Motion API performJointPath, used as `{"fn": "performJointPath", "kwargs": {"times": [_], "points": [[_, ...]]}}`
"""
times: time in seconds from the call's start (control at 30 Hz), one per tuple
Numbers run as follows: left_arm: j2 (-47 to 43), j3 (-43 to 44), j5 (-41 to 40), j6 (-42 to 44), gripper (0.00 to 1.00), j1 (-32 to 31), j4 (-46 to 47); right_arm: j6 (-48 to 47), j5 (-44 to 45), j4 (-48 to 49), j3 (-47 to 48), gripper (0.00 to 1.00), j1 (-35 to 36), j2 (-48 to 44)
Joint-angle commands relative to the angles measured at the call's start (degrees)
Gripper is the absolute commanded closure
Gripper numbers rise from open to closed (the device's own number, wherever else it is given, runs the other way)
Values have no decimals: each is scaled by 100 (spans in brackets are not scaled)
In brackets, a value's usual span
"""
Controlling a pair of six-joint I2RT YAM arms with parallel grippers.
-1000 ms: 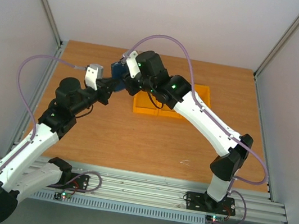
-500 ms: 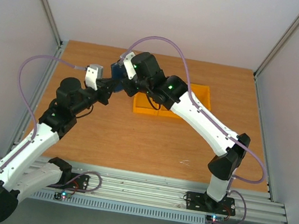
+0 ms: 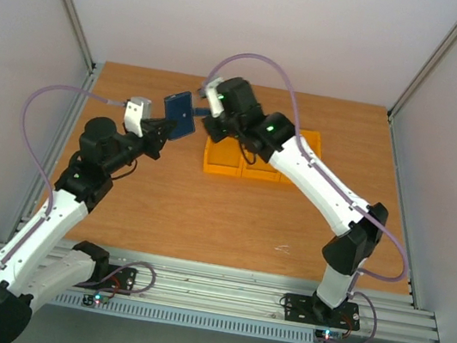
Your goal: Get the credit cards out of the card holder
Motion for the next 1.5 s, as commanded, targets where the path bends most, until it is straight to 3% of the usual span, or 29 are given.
{"fn": "performJointPath", "kwargs": {"times": [0.0,0.1,0.37,0.53,0.73,0.83,0.97,1.17,1.47], "points": [[-337,73,1166,255,100,217,428,322,-342,76,-1191,99,-1566,-823],[-382,-21,1623,14,100,217,394,-101,-1722,170,-1377,99,-1723,-1230],[-213,153,2279,85,100,217,705,-492,-4035,229,-1697,98,-1781,-1759],[-179,224,2123,-217,100,217,979,-301,-5158,153,-1752,75,-1851,-2005],[-192,300,2276,-476,100,217,1395,670,-5368,961,-2361,50,-1840,-2330],[-139,422,2902,-875,100,231,1981,1064,-5433,1501,-2699,45,-1739,-2417],[-12,542,3490,-1252,100,336,2571,885,-5686,1525,-2296,41,-1679,-2425],[33,579,3429,-1724,100,236,2933,702,-6018,1086,-1865,41,-1538,-2268],[-5,693,3388,-1544,100,-60,2687,304,-5412,558,-1448,42,-892,-2140]]}}
